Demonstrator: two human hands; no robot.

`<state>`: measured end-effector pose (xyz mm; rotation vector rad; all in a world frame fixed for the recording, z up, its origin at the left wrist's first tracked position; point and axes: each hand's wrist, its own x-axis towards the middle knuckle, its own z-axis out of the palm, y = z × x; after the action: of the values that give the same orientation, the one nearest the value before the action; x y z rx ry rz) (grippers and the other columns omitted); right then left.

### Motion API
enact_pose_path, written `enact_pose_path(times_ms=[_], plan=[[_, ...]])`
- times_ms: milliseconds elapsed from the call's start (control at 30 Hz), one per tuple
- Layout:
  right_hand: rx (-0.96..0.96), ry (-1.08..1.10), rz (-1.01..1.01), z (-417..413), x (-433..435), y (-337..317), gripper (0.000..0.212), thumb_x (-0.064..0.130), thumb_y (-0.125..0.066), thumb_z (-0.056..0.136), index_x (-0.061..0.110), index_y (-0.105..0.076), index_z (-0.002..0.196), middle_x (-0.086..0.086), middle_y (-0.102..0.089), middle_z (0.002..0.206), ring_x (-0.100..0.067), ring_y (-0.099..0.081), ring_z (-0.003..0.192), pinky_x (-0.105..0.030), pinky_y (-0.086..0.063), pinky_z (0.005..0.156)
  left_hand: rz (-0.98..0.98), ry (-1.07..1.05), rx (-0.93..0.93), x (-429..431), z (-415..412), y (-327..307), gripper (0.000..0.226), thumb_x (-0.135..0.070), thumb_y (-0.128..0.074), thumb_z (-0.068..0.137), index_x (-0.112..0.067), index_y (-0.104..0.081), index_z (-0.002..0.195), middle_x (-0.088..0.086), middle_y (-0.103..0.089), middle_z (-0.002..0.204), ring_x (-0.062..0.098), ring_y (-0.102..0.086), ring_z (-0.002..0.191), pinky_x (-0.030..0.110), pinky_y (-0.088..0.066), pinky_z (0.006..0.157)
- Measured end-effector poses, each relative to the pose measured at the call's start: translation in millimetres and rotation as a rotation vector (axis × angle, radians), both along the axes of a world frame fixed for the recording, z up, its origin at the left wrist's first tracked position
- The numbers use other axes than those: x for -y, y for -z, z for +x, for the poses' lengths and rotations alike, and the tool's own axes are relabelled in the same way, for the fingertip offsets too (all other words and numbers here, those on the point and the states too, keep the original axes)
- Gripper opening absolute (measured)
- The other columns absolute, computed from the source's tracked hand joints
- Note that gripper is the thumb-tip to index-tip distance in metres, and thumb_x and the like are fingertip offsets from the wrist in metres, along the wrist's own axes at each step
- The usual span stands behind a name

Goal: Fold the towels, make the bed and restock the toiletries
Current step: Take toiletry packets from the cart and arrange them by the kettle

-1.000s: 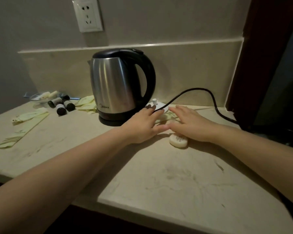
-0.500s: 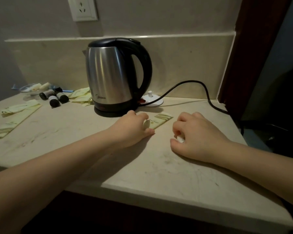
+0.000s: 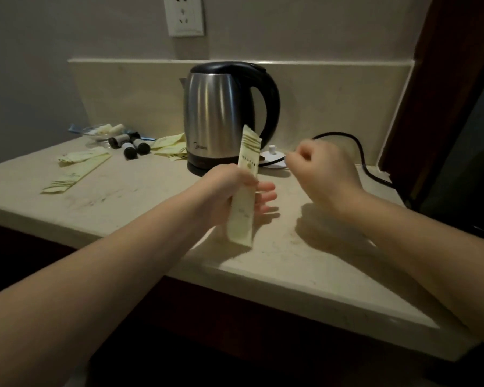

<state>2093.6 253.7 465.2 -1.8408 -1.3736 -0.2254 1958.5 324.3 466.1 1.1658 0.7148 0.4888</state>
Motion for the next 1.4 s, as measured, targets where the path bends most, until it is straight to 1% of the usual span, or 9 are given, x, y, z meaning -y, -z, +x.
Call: enact_pose_path(times_ms=[167, 300, 433, 567, 667, 767, 1133, 1267, 1400], plan=[[-0.003, -0.11, 0.046, -79, -58, -12, 0.024, 0.041, -0.044, 0.088, 0.019, -0.052, 0.082, 0.002, -0.054, 0.085, -0.02, -0.046, 0.083, -0.035, -0.036, 0.068, -0.486, -0.1, 0.669, -15, -22, -9, 0.047, -0.041, -0.037, 0.1, -0.004, -0.06, 0.119, 0.014, -0.069, 0.104, 0.027, -0.066, 0.095, 0.04, -0.053, 0.084], [0.116, -0.235, -0.069, -132, -98, 4, 0.053, 0.036, -0.035, 0.087, 0.017, -0.038, 0.136, -0.003, -0.05, 0.134, -0.017, -0.038, 0.129, -0.042, -0.012, 0.117, -0.41, -0.169, 0.586, -52, -72, -3, 0.03, -0.039, -0.051, 0.092, -0.014, -0.067, 0.097, 0.005, -0.07, 0.086, 0.021, -0.069, 0.078, 0.03, -0.054, 0.077], [0.122, -0.419, -0.157, -175, -137, 10, 0.082, 0.038, -0.027, 0.075, 0.024, -0.001, 0.152, 0.0, -0.02, 0.157, -0.011, -0.013, 0.145, -0.042, 0.006, 0.119, -0.342, -0.332, 0.433, -92, -123, 0, 0.021, -0.021, -0.052, 0.092, -0.011, -0.068, 0.1, 0.006, -0.071, 0.08, 0.021, -0.069, 0.068, 0.027, -0.055, 0.066], [-0.02, -0.599, -0.114, -219, -175, 11, 0.08, 0.037, -0.033, 0.075, 0.029, -0.009, 0.151, 0.005, -0.017, 0.157, -0.01, -0.015, 0.142, -0.041, -0.007, 0.119, -0.297, -0.493, 0.391, -131, -169, 3, 0.015, -0.01, -0.053, 0.091, -0.007, -0.067, 0.097, 0.011, -0.07, 0.09, 0.023, -0.067, 0.081, 0.033, -0.056, 0.067], [-0.109, -0.689, -0.121, -224, -206, 15, 0.075, 0.051, -0.041, 0.081, 0.03, -0.02, 0.149, 0.006, -0.022, 0.155, -0.011, -0.019, 0.141, -0.039, -0.019, 0.115, -0.247, -0.603, 0.444, -166, -202, -2, 0.012, -0.004, -0.05, 0.091, -0.011, -0.058, 0.097, 0.011, -0.059, 0.08, 0.02, -0.058, 0.064, 0.026, -0.052, 0.053], [-0.143, -0.492, -0.223, -210, -248, 22, 0.067, 0.054, -0.045, 0.089, 0.027, -0.026, 0.147, 0.004, -0.025, 0.153, -0.017, -0.024, 0.14, -0.041, -0.026, 0.113, -0.274, -0.698, 0.517, -200, -231, -6, 0.013, -0.001, -0.046, 0.091, -0.012, -0.05, 0.098, 0.01, -0.05, 0.077, 0.014, -0.045, 0.054, 0.016, -0.041, 0.046], [0.08, -0.226, -0.646, -283, -363, 38, 0.08, 0.08, -0.034, 0.08, 0.045, -0.01, 0.148, 0.006, 0.009, 0.16, -0.04, 0.009, 0.144, -0.062, -0.007, 0.11, -0.325, -0.807, 0.334, -291, -283, 27, 0.033, -0.013, -0.057, 0.089, -0.004, -0.05, 0.12, 0.011, -0.054, 0.085, 0.014, -0.049, 0.057, 0.02, -0.042, 0.043], [0.178, -0.235, -0.719, -286, -392, 39, 0.071, 0.078, -0.032, 0.081, 0.04, -0.035, 0.141, -0.003, -0.026, 0.154, -0.042, -0.022, 0.137, -0.057, -0.022, 0.107, -0.294, -0.731, 0.323, -297, -288, 31, 0.026, -0.015, -0.059, 0.089, -0.007, -0.05, 0.113, 0.013, -0.054, 0.083, 0.016, -0.05, 0.054, 0.021, -0.042, 0.04], [0.221, -0.42, -0.522, -279, -358, 39, 0.032, 0.05, -0.051, 0.088, 0.027, -0.053, 0.11, -0.001, -0.054, 0.114, -0.021, -0.047, 0.104, -0.04, -0.045, 0.086, -0.269, -0.657, 0.279, -304, -289, 35, 0.024, -0.017, -0.058, 0.089, -0.005, -0.049, 0.109, 0.011, -0.054, 0.075, 0.017, -0.05, 0.052, 0.021, -0.042, 0.04]])
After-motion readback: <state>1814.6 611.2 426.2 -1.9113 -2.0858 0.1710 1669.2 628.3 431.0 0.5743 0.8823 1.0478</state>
